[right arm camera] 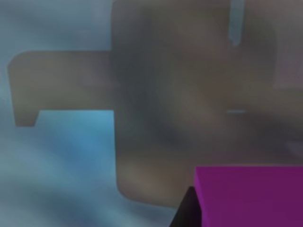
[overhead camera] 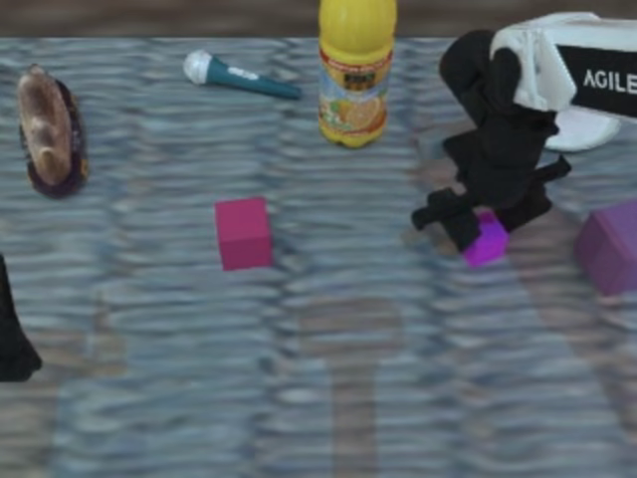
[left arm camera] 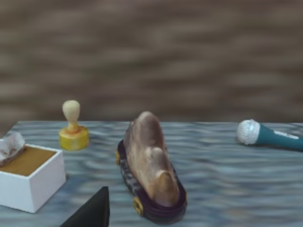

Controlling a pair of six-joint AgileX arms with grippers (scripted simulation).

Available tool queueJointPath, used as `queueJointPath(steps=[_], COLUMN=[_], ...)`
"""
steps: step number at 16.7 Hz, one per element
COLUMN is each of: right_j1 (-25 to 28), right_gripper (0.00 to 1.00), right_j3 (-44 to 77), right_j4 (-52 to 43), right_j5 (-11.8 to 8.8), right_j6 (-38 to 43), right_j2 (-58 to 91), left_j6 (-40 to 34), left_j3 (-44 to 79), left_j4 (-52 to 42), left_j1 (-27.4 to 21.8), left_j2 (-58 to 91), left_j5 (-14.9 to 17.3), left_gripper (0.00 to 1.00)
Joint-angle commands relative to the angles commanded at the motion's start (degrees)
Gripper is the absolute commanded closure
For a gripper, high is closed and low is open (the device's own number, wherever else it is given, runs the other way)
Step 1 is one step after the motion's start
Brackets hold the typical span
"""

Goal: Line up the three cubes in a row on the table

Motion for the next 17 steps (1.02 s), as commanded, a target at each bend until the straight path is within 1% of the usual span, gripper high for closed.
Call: queueJointPath(steps=[4, 9, 15, 17], right_j1=[-0.07, 0.3, 0.12, 1.02], right_gripper=[1.0, 1.0, 1.0, 1.0], right_j3=[2.81, 9.87, 10.52, 9.33], right_j4=[-2.93, -13.27, -14.11, -13.86], right_j5=[-0.07, -0.09, -0.11, -0.04], right_j6=[0.11, 0.01, 0.2, 2.28], right_j2=[-2.53, -5.08, -5.48, -6.5], left_j6=[0.0, 0.0, 0.0, 0.0], left_j3=[0.0, 0.0, 0.0, 0.0], left_j4=[0.0, 0.0, 0.0, 0.0], left_j1=[0.0, 0.0, 0.0, 0.0], left_j2=[0.0, 0.0, 0.0, 0.0], left_j5=[0.0, 0.0, 0.0, 0.0], left_gripper=[0.0, 0.0, 0.0, 0.0])
